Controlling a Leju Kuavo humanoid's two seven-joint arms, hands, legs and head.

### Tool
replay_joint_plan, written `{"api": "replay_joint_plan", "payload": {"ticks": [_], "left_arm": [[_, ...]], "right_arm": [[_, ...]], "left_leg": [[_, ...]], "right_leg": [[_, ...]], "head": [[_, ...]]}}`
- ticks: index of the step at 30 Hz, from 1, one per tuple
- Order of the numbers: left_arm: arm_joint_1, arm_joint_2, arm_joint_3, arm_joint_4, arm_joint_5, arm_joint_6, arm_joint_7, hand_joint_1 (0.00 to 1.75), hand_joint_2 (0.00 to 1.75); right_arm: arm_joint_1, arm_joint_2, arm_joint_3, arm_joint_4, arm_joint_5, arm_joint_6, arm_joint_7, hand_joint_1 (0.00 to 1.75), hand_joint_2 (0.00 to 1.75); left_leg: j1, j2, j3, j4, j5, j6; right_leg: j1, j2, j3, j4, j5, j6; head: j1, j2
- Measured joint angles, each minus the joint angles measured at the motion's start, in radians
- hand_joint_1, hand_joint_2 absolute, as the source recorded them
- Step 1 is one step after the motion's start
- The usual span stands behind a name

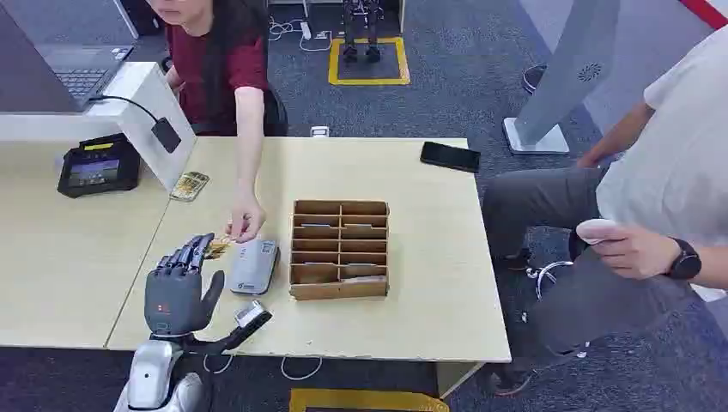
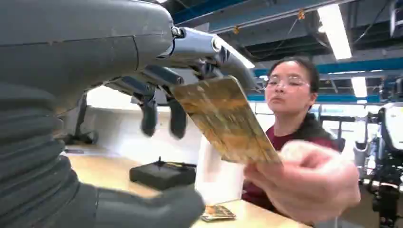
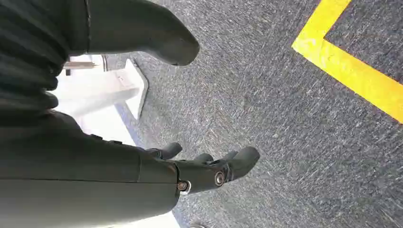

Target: Pass the card to the sensor for recognition and then transmit it.

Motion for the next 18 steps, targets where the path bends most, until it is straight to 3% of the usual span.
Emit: {"api": "replay_joint_plan", "payload": {"ticks": [18], "left_arm": [[0.000,-0.006,0.002,0.019,0.014,0.000,-0.003,0.00,1.75]], "right_arm": [[0.000,0.000,0.000,0.000,0.005,-0.003,0.001,0.00,1.75]], "left_leg": [[0.000,0.000,0.000,0.000,0.000,0.000]], "right_leg": [[0.000,0.000,0.000,0.000,0.000,0.000]], "head": [[0.000,0.000]]}}
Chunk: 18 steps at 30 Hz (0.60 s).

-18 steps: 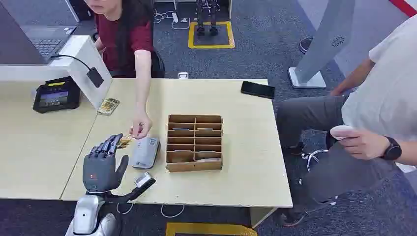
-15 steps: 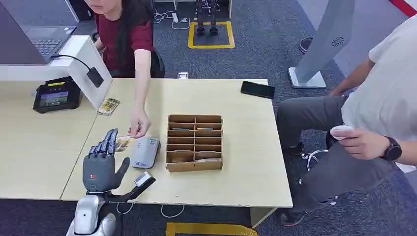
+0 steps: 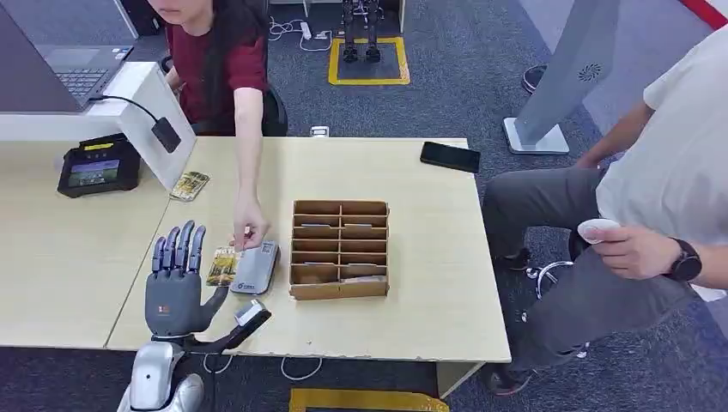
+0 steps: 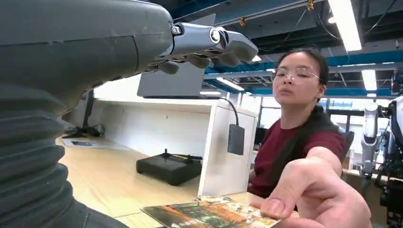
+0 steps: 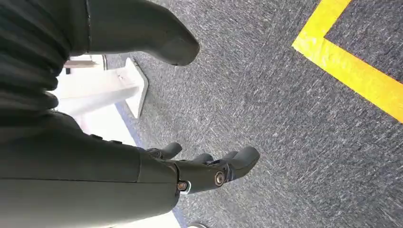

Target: Pass the card to the sensor for recognition and then transmit it.

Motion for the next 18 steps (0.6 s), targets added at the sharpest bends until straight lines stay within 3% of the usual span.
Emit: {"api": "replay_joint_plan", "payload": {"ticks": [4,5,18], "left_arm": [[0.000,-0.003,0.002,0.001,0.001,0.000,-0.005,0.00,1.75],[0.000,-0.003,0.002,0.001,0.002,0.000,-0.009,1.75,1.75],[0.000,-0.005,0.008,0.008,0.049,0.000,-0.060,1.75,1.75]], "right_arm": [[0.000,0.000,0.000,0.000,0.002,0.000,0.000,0.00,1.75],[0.000,0.000,0.000,0.000,0.003,0.000,0.000,0.00,1.75],[0.000,0.000,0.000,0.000,0.012,-0.001,-0.001,0.00,1.75]], "left_leg": [[0.000,0.000,0.000,0.000,0.000,0.000],[0.000,0.000,0.000,0.000,0.000,0.000],[0.000,0.000,0.000,0.000,0.000,0.000]], "right_leg": [[0.000,0.000,0.000,0.000,0.000,0.000],[0.000,0.000,0.000,0.000,0.000,0.000],[0.000,0.000,0.000,0.000,0.000,0.000]], "head": [[0.000,0.000],[0.000,0.000],[0.000,0.000]]}}
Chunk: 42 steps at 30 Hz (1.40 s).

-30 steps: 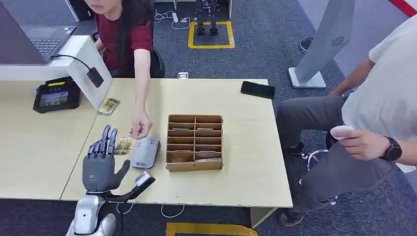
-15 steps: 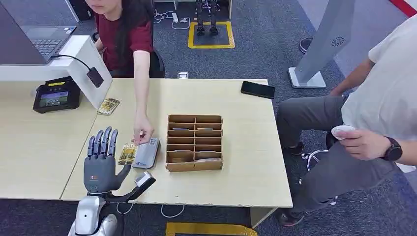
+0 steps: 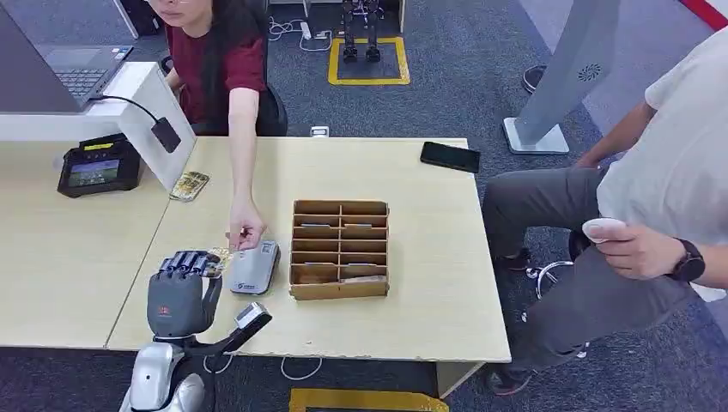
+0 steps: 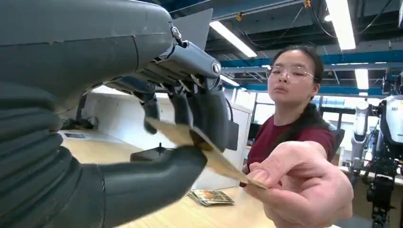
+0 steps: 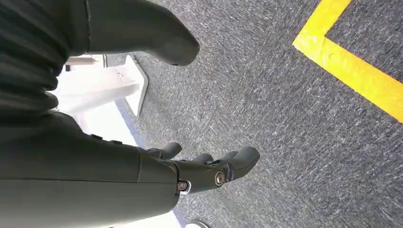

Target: Pass the card to the sensor for recognition and then transmit it.

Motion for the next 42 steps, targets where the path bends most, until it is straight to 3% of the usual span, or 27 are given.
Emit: {"api": "replay_joint_plan", "payload": {"ticks": [9,15,42], "left_arm": [[-0.001,-0.006,0.015,0.001,0.009,0.000,-0.015,1.75,1.75],[-0.001,-0.008,0.019,0.002,0.063,0.000,-0.064,1.75,1.75],[-0.001,-0.013,0.025,0.002,0.070,0.000,-0.065,1.75,1.75]], "right_arm": [[0.000,0.000,0.000,0.000,0.002,-0.001,-0.001,0.00,1.75],[0.000,0.000,0.000,0.000,0.003,-0.003,-0.007,0.00,1.75],[0.000,0.000,0.000,0.000,0.003,-0.004,-0.011,0.00,1.75]], "left_leg": [[0.000,0.000,0.000,0.000,0.000,0.000],[0.000,0.000,0.000,0.000,0.000,0.000],[0.000,0.000,0.000,0.000,0.000,0.000]], "right_leg": [[0.000,0.000,0.000,0.000,0.000,0.000],[0.000,0.000,0.000,0.000,0.000,0.000],[0.000,0.000,0.000,0.000,0.000,0.000]], "head": [[0.000,0.000],[0.000,0.000],[0.000,0.000]]}}
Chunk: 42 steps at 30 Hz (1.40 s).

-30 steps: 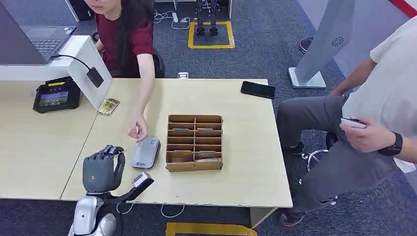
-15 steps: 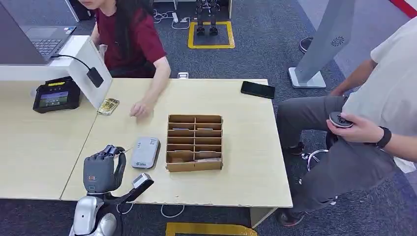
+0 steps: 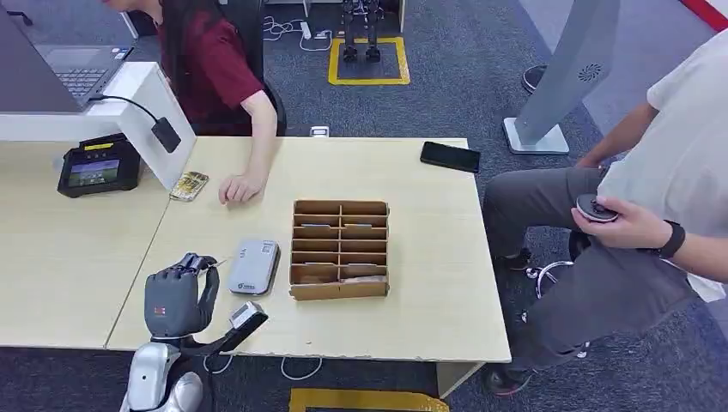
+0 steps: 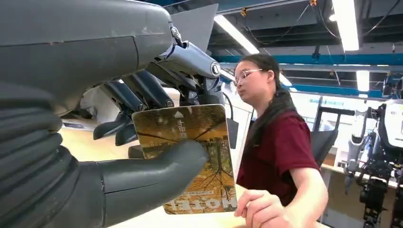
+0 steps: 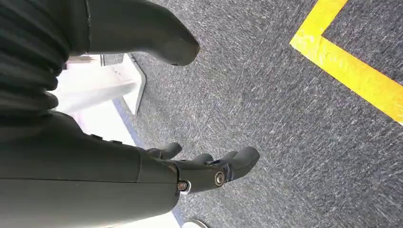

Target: Pass the card to the sensor for recognition and then transmit it.

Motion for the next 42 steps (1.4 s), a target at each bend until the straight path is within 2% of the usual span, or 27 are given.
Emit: {"api": "replay_joint_plan", "payload": {"ticks": [8,9,11,13,14,15,17,18,19,20,21,22,24,26,42], "left_arm": [[0.000,-0.001,0.001,0.000,0.000,0.000,0.000,1.75,1.75],[0.000,-0.001,0.001,0.000,0.000,0.000,0.000,0.00,1.75],[0.000,-0.001,0.001,0.000,0.004,-0.003,0.000,0.00,1.75],[-0.014,-0.019,0.017,0.012,0.135,-0.116,-0.011,0.00,1.75],[-0.032,-0.037,0.040,0.026,0.284,-0.252,-0.009,0.00,1.75],[-0.048,-0.054,0.047,0.034,0.484,-0.418,0.005,0.00,1.75],[-0.062,-0.064,0.046,0.039,0.929,-0.644,0.005,0.00,1.75],[-0.066,-0.069,0.046,0.040,1.129,-0.690,0.004,0.00,1.75],[-0.072,-0.073,0.046,0.041,1.268,-0.677,0.004,0.00,1.75],[-0.079,-0.079,0.046,0.044,1.376,-0.649,0.003,0.00,1.75],[-0.084,-0.079,0.046,0.047,1.433,-0.630,0.003,0.00,1.75],[-0.085,-0.079,0.046,0.048,1.434,-0.625,0.003,0.00,1.75],[-0.087,-0.076,0.045,0.049,1.277,-0.613,0.003,0.00,1.75],[-0.087,-0.076,0.043,0.053,1.211,-0.608,0.003,0.00,1.75],[-0.089,-0.076,0.037,0.056,1.201,-0.598,0.002,0.00,1.75]], "right_arm": [[0.000,0.000,0.000,0.000,0.000,0.000,0.000,0.00,1.75],[0.000,0.000,0.000,0.000,0.000,0.000,0.000,0.00,1.75],[0.000,0.000,0.000,0.000,0.000,0.000,0.000,0.00,1.75],[0.000,0.000,-0.001,0.000,0.000,-0.019,0.012,0.00,1.75],[0.000,0.001,-0.002,0.000,0.000,-0.027,0.016,0.00,1.75],[0.000,0.002,-0.005,0.000,0.000,-0.032,0.018,0.00,1.75],[0.000,0.002,-0.008,0.000,0.000,-0.034,0.021,0.00,1.75],[0.000,0.002,-0.008,0.000,0.000,-0.034,0.021,0.00,1.75],[0.000,0.002,-0.009,0.000,0.001,-0.034,0.022,0.00,1.75],[0.000,0.003,-0.010,0.000,0.002,-0.034,0.022,0.00,1.75],[0.000,0.003,-0.011,0.000,0.003,-0.034,0.022,0.00,1.75],[0.000,0.003,-0.012,0.000,0.003,-0.034,0.022,0.00,1.75],[0.001,0.003,-0.016,0.000,0.003,-0.034,0.022,0.00,1.75],[-0.001,0.003,-0.016,0.000,0.005,-0.034,0.022,0.00,1.75],[0.000,0.003,-0.018,0.000,0.009,-0.034,0.022,0.00,1.75]], "left_leg": [[0.000,0.000,0.000,0.000,0.000,0.000],[0.000,0.000,0.000,0.000,0.000,0.000],[0.000,0.000,0.000,0.000,0.000,0.000],[0.000,-0.001,0.000,0.000,0.000,0.000],[0.000,-0.002,-0.001,0.000,0.001,0.001],[0.000,-0.002,-0.001,0.000,0.001,0.001],[0.000,-0.002,-0.001,0.000,0.001,0.001],[0.000,-0.002,-0.001,0.000,0.001,0.001],[0.000,-0.001,-0.001,0.000,0.001,0.001],[0.000,0.000,0.000,0.000,0.001,0.001],[0.000,0.001,0.000,0.000,0.000,0.001],[0.000,0.001,0.000,0.000,0.000,0.001],[0.000,0.000,0.000,0.000,0.001,0.001],[0.000,0.000,0.000,0.000,0.001,0.001],[0.000,0.000,-0.001,0.000,0.000,0.001]], "right_leg": [[0.000,0.000,0.000,0.000,0.000,0.000],[0.000,0.000,0.000,0.000,0.000,0.000],[0.000,0.000,0.000,0.000,0.000,0.000],[0.000,0.000,-0.001,0.000,0.000,0.000],[0.000,-0.001,0.000,0.000,0.000,0.000],[0.000,-0.002,0.000,0.000,0.000,0.001],[0.000,-0.002,0.000,0.000,0.001,0.001],[0.000,-0.001,0.000,0.000,0.001,0.001],[0.000,0.000,0.000,0.000,0.001,0.001],[0.000,0.001,0.000,0.000,0.002,0.001],[0.000,0.002,0.000,0.000,0.002,0.001],[0.000,0.002,-0.001,0.000,0.001,0.001],[0.000,0.000,-0.001,-0.001,0.001,0.001],[0.000,0.000,-0.001,-0.001,0.001,0.001],[0.000,0.001,-0.001,-0.001,0.001,0.001]], "head": [[0.000,0.000],[0.000,0.000],[0.000,0.000],[-0.001,0.000],[-0.001,0.000],[0.000,0.000],[-0.001,0.000],[0.000,0.000],[0.000,0.000],[0.000,0.000],[-0.001,0.000],[0.000,0.000],[0.000,0.000],[0.000,0.000],[-0.001,0.000]]}}
